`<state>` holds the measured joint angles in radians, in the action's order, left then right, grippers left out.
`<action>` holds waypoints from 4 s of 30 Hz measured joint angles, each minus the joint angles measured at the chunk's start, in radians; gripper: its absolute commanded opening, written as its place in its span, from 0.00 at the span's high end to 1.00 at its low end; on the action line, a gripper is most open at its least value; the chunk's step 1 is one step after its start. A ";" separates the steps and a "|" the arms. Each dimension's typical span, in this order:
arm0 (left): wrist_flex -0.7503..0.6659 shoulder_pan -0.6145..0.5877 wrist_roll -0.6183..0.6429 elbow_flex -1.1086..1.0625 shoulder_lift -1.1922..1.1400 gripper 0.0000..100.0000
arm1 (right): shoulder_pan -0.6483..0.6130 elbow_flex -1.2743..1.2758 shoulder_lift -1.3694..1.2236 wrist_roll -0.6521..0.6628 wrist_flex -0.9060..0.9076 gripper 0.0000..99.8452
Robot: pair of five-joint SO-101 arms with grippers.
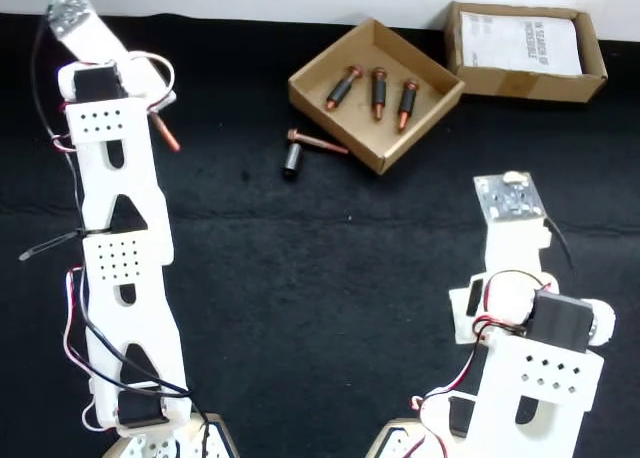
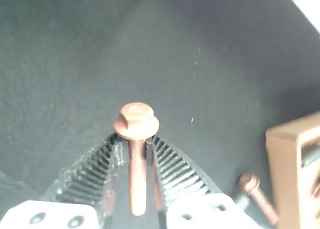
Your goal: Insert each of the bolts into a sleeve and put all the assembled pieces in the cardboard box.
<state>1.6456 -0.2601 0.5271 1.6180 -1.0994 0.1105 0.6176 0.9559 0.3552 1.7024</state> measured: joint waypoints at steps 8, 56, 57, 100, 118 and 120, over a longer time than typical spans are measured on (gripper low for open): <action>0.092 0.060 -0.222 0.000 0.109 0.99 | -0.163 0.000 0.000 -0.064 -0.101 0.99; 0.121 0.439 -0.446 -1.079 1.600 0.99 | -0.752 0.002 -0.002 -0.262 -0.687 0.99; 0.121 0.446 -0.446 -1.089 1.616 0.99 | -0.758 0.002 -0.002 -0.262 -0.694 0.99; -0.847 0.470 -0.276 -2.251 2.220 0.99 | -0.914 0.402 -0.005 -0.528 -1.316 0.99; -0.853 0.480 -0.129 -2.251 2.220 0.99 | -0.924 0.545 -0.006 -0.482 -1.524 0.99; -0.838 0.480 -0.129 -2.251 2.220 0.99 | -0.924 0.545 -0.006 -0.480 -1.524 0.99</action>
<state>0.8078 0.2202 0.3982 -0.6329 1.1208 -0.8132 1.1623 0.9498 -0.1250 0.1788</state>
